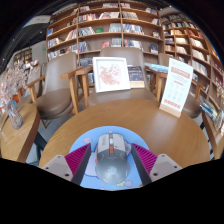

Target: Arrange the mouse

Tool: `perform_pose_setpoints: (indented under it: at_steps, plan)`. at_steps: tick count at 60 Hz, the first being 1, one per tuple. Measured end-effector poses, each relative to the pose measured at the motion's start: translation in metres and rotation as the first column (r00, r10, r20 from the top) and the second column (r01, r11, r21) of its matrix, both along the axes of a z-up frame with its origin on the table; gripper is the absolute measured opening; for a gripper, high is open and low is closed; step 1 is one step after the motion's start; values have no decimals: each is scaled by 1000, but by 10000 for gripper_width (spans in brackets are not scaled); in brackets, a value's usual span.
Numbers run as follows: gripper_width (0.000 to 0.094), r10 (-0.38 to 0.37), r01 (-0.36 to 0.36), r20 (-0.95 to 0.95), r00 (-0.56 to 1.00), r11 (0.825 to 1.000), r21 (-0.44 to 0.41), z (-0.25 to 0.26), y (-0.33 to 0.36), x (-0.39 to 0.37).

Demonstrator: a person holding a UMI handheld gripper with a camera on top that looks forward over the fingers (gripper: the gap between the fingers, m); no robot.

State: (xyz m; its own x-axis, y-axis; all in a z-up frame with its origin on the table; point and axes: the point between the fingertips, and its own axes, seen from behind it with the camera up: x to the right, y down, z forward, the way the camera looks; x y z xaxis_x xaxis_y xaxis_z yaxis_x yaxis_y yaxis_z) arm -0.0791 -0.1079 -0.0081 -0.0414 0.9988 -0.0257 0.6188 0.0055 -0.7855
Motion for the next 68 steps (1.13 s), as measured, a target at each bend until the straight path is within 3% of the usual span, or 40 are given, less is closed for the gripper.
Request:
perform_pose_setpoints:
  at_steps: [1,6,31,46,68]
  plan:
    - [865,-3,3,-2,1000,1000,7,2,2,1]
    - [839,-46,48,-25,999,998,46,20,17,14]
    - [857,-41,52,-209,977,998,47,149,54,214]
    - [854,-62,83,-256,965,994,74,171,90,309]
    - [854,-81,106,-289,954,992,69,178,116,341]
